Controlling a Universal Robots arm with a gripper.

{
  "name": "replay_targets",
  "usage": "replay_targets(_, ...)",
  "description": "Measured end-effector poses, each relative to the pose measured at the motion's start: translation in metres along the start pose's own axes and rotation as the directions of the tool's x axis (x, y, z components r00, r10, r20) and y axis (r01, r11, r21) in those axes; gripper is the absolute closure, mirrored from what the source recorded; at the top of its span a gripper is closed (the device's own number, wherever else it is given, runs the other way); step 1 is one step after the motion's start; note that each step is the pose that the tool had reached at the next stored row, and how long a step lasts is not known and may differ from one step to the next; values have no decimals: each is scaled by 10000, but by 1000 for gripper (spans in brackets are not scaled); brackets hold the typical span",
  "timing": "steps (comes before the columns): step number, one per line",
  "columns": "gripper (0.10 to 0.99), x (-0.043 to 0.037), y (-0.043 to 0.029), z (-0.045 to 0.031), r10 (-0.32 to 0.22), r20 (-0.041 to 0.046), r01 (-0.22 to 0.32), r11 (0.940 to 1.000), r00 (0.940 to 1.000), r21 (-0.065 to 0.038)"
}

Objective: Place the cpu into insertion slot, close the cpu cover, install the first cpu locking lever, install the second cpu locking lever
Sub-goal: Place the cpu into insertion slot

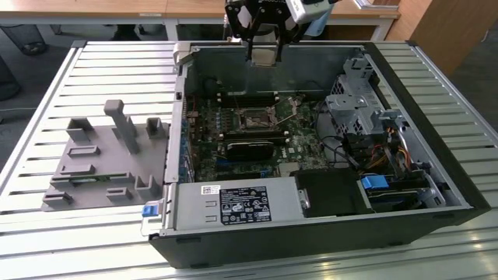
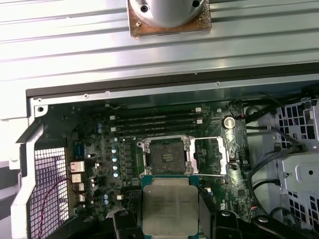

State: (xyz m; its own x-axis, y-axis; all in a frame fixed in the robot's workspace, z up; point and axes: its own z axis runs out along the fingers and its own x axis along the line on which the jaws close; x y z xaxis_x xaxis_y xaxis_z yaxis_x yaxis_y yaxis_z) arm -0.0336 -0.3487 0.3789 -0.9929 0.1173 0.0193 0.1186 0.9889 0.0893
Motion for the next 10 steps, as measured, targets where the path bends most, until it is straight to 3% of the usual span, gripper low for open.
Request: replay_targets(10,545,0,0,0,184,16,-184,9998,9998,-4)
